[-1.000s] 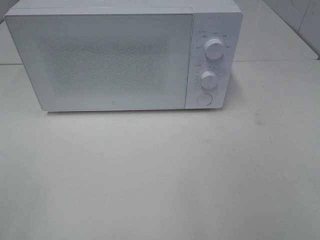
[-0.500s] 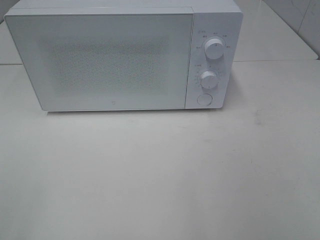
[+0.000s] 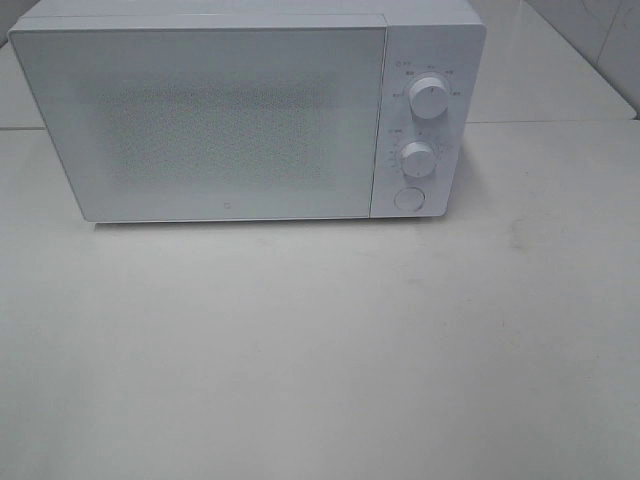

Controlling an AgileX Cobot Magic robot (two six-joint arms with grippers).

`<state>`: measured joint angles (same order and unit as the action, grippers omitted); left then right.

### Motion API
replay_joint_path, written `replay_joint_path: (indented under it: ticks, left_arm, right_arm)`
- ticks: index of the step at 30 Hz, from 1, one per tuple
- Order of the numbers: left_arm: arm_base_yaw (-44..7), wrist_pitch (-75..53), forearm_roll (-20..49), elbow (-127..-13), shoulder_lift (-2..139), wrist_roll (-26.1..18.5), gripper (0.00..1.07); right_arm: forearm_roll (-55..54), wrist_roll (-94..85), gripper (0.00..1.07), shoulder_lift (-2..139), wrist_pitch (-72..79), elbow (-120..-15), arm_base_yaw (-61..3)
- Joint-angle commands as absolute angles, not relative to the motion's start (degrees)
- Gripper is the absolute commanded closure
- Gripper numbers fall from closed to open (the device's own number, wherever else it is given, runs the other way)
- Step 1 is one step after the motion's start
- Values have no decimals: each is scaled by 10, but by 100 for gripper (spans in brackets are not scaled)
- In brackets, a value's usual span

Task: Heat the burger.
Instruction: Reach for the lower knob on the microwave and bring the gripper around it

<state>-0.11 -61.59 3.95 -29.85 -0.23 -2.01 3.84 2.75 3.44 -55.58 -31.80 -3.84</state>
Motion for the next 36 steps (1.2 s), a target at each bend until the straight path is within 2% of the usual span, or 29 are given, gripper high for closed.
replay_joint_path:
  ticks: [1,36]
  left_arm:
    - [1,-612,40,-296,-17,-20,7]
    - [1,-612,40,-296,-17,-20,7]
  right_arm:
    - [38,26,31,74,-506,-323,-33]
    - [36,28,31,452,-91,-323,-34]
